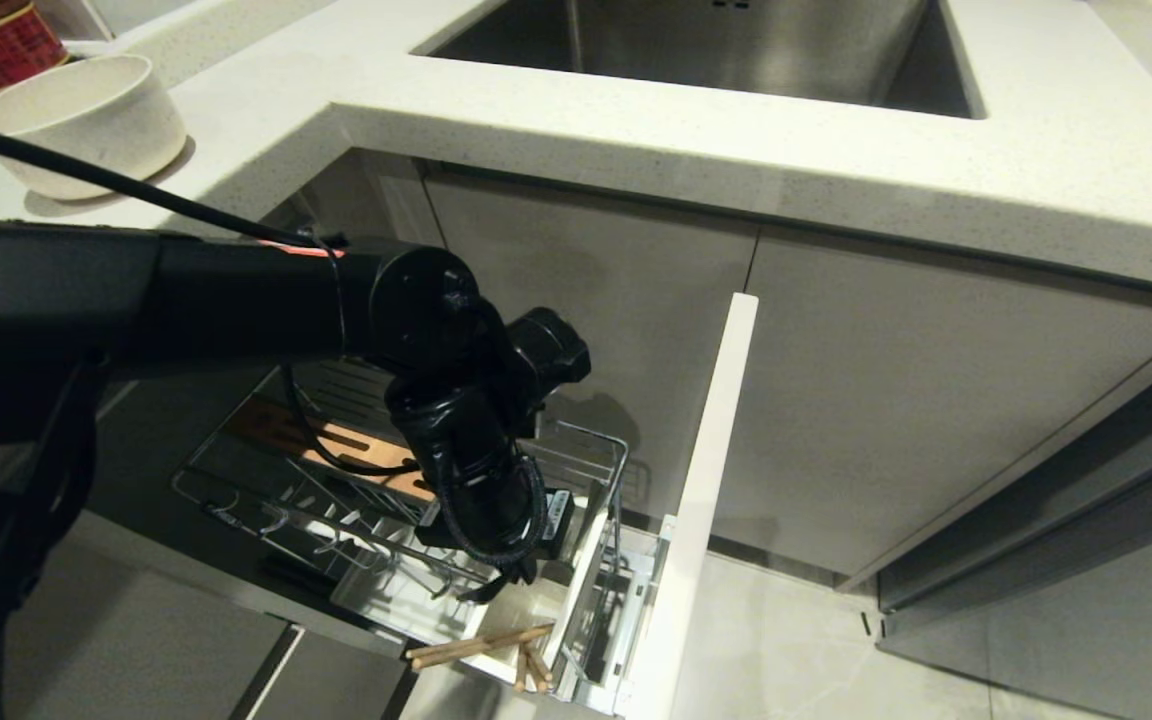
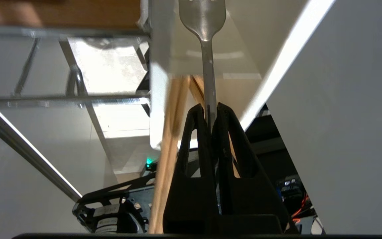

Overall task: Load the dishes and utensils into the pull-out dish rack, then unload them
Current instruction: Pick up the fork and place it in the cupboard

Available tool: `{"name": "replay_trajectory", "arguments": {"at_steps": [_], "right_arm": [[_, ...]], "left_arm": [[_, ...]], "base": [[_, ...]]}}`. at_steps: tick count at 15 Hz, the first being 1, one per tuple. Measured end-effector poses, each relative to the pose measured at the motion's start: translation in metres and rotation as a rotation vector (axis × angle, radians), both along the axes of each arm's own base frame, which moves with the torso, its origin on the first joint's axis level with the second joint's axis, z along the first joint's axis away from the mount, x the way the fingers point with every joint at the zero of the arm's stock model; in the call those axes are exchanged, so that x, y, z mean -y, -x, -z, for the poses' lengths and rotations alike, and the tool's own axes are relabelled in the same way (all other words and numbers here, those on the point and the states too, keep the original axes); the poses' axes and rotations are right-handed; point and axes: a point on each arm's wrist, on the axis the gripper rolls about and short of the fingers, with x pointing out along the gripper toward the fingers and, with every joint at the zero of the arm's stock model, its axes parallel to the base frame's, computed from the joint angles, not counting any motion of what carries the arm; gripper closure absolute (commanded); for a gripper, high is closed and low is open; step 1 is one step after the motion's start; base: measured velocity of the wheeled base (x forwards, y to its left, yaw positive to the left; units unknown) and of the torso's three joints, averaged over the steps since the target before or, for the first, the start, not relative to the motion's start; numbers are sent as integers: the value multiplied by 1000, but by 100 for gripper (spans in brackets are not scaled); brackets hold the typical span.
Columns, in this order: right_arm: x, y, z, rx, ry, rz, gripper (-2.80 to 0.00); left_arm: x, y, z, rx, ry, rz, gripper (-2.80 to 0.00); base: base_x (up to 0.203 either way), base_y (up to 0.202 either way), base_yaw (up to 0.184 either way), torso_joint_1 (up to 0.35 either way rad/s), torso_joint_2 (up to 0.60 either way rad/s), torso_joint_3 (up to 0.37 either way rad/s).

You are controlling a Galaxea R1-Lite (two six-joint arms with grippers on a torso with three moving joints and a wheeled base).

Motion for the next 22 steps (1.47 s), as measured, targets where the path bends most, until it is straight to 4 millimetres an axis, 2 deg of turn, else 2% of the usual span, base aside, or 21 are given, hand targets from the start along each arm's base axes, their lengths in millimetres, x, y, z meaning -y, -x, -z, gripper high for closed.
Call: {"name": "replay_trajectory", "arguments": {"at_steps": [10,11,18,22], "right_arm": [[0,0,0,0,0,0,0],[0,0,0,0,0,0,0],[0,0,0,0,0,0,0],[0,0,0,0,0,0,0]], "left_arm": [[3,-11,10,-14,-6,-12,0],[2,-12,10,-13,-6,-14,-280],[2,-13,7,-8,2,-21,-280],[-1,-9,-2,12,15,-25,-280]], "base": [[0,0,0,0,0,0],[0,0,0,0,0,0],[0,0,0,0,0,0],[0,0,0,0,0,0]]}}
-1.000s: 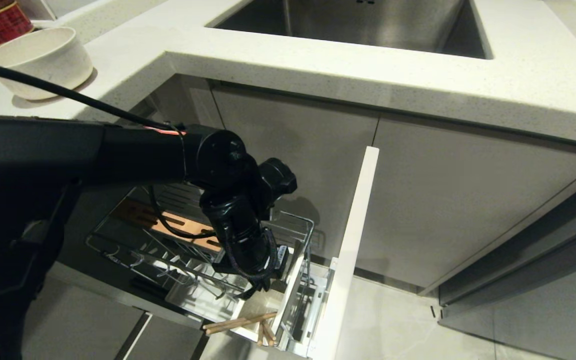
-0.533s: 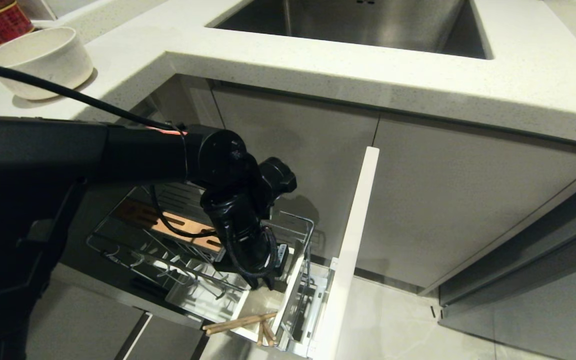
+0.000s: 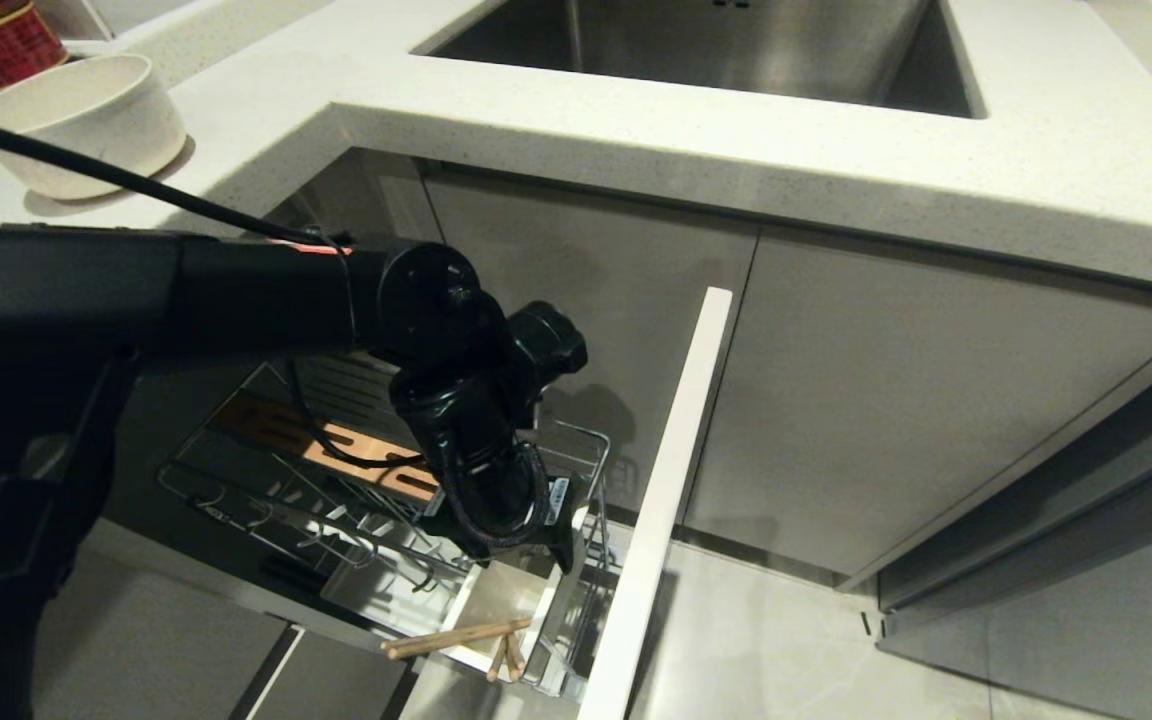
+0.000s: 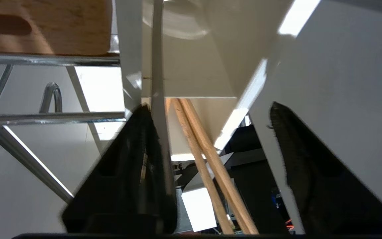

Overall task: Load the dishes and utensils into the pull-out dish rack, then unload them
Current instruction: Pick up the fork and place it in the cupboard, then pick up the bowl and place it in the cupboard

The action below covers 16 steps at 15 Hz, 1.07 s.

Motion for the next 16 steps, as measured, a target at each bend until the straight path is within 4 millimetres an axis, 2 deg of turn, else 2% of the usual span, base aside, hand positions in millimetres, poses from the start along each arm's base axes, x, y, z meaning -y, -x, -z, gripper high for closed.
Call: {"name": "replay_trajectory", "arguments": {"at_steps": [6,7,11,16], "right_arm": [[0,0,0,0,0,0,0],[0,0,0,0,0,0,0],[0,0,0,0,0,0,0],[0,0,0,0,0,0,0]], "left_arm": [[-9,16,-32,70,61,3,-280],[-11,19,-37,82,70,3,0],[-22,34,-61,144,107,-10,0],[-46,62,-102,284,156,-37,0]], "base": [[0,0,0,0,0,0],[0,0,0,0,0,0],[0,0,0,0,0,0],[0,0,0,0,0,0]]}}
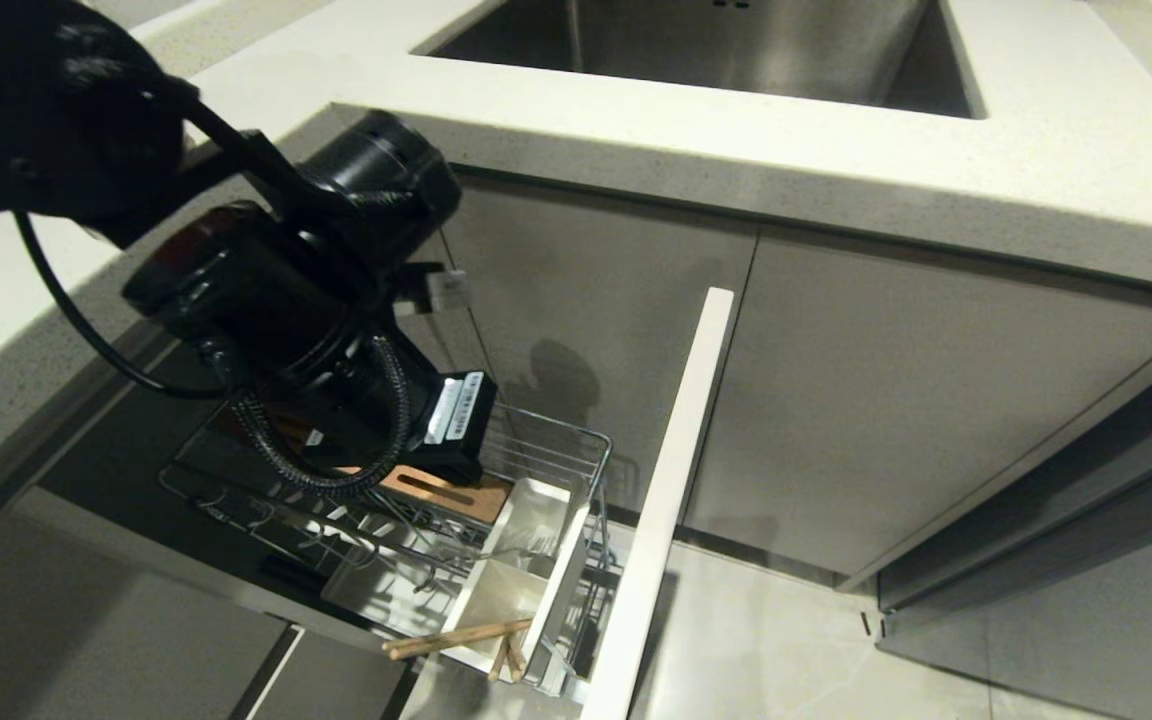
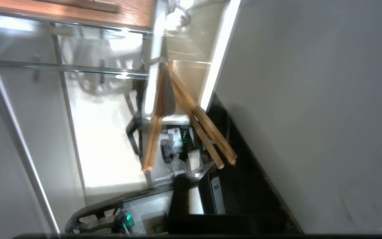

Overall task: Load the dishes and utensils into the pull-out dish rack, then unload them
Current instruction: Pick up the bowl and place it in the cupboard

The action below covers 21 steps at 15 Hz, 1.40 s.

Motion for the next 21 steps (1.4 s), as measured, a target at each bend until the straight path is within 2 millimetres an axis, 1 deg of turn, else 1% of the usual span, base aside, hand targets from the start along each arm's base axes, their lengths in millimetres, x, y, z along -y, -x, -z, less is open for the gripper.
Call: {"name": "replay_trajectory", "arguments": {"at_steps": [5,7,9,11,13,16,17,19,21], "right_arm": [[0,0,0,0,0,0,0],[0,0,0,0,0,0,0],[0,0,0,0,0,0,0],[0,0,0,0,0,0,0],[0,0,0,0,0,0,0],[0,0,0,0,0,0,0],[0,0,0,0,0,0,0],[0,0,0,0,0,0,0],[0,0,0,0,0,0,0]], "left_arm": [[-41,42,-54,260,68,-113,0],[-64,58,-78,390,148,-173,0],[-91,72,-101,540,229,-267,0],[-114,85,-118,683,286,-354,0],[-135,102,-132,833,308,-425,0],[-155,120,-145,1014,219,-461,0],[-157,123,-148,1055,182,-446,-280],[-159,122,-151,1099,105,-407,-280],[-158,112,-149,1090,61,-386,-280]], "base": [[0,0,0,0,0,0],[0,0,0,0,0,0],[0,0,0,0,0,0],[0,0,0,0,0,0],[0,0,0,0,0,0],[0,0,0,0,0,0],[0,0,0,0,0,0],[0,0,0,0,0,0],[0,0,0,0,0,0]]}}
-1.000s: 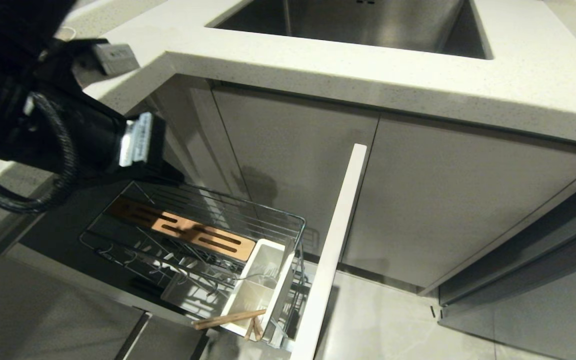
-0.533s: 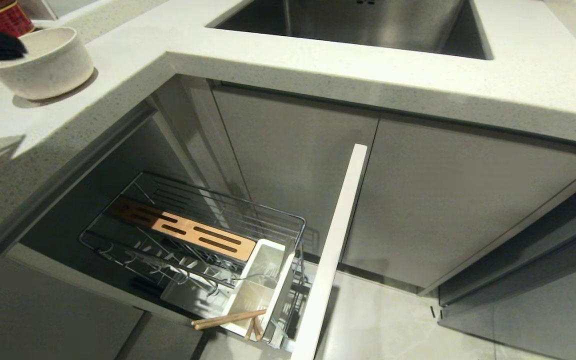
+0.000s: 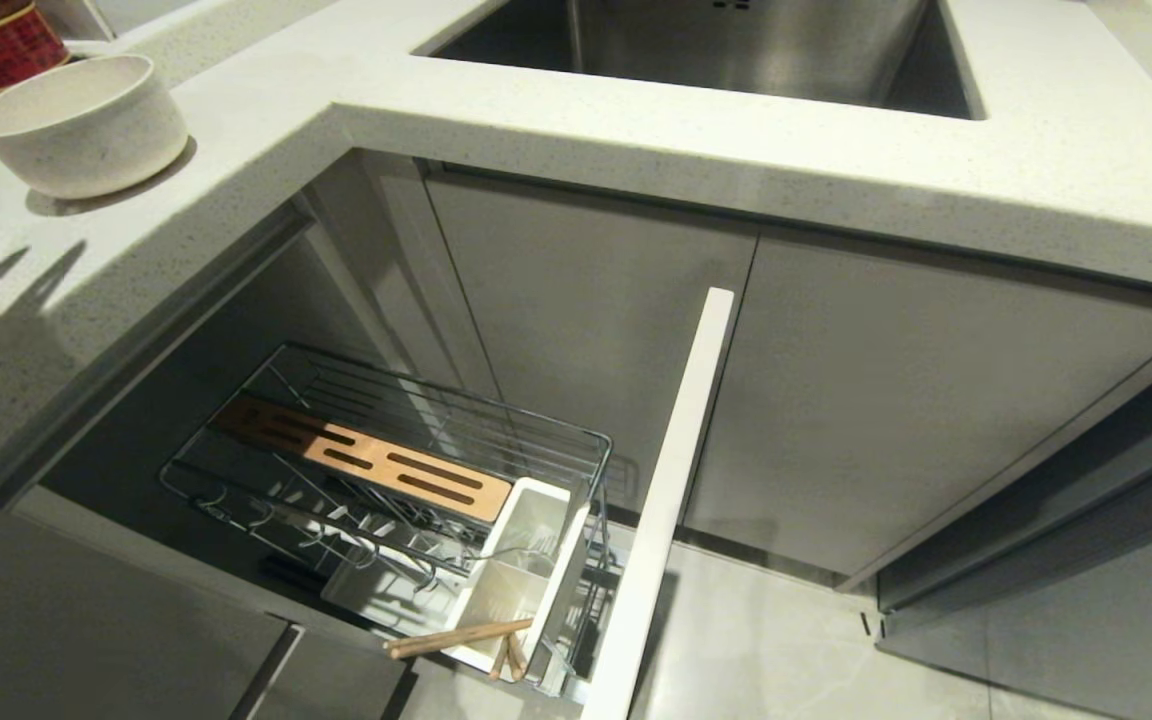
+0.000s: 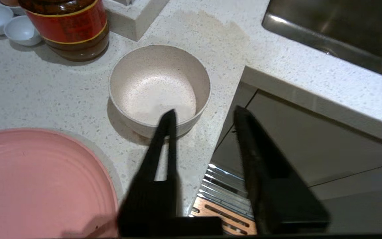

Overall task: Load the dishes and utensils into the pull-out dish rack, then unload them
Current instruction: Pick up the bowl and place it in the cupboard

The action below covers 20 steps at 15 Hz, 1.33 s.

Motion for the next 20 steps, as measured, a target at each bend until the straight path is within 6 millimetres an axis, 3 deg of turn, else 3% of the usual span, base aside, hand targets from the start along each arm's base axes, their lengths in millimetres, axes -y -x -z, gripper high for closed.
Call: {"name": "replay_trajectory", "arguments": {"at_steps": [8,14,20], "right_arm": [[0,0,0,0,0,0,0],[0,0,0,0,0,0,0],[0,0,0,0,0,0,0]], "left_arm": [[10,-69,14,-133,-143,13,-280],[9,-95,13,-143,-196,-6,-280],[9,-124,24,-185,-241,-5,-280]], "base": [[0,0,0,0,0,0],[0,0,0,0,0,0],[0,0,0,0,0,0]]}}
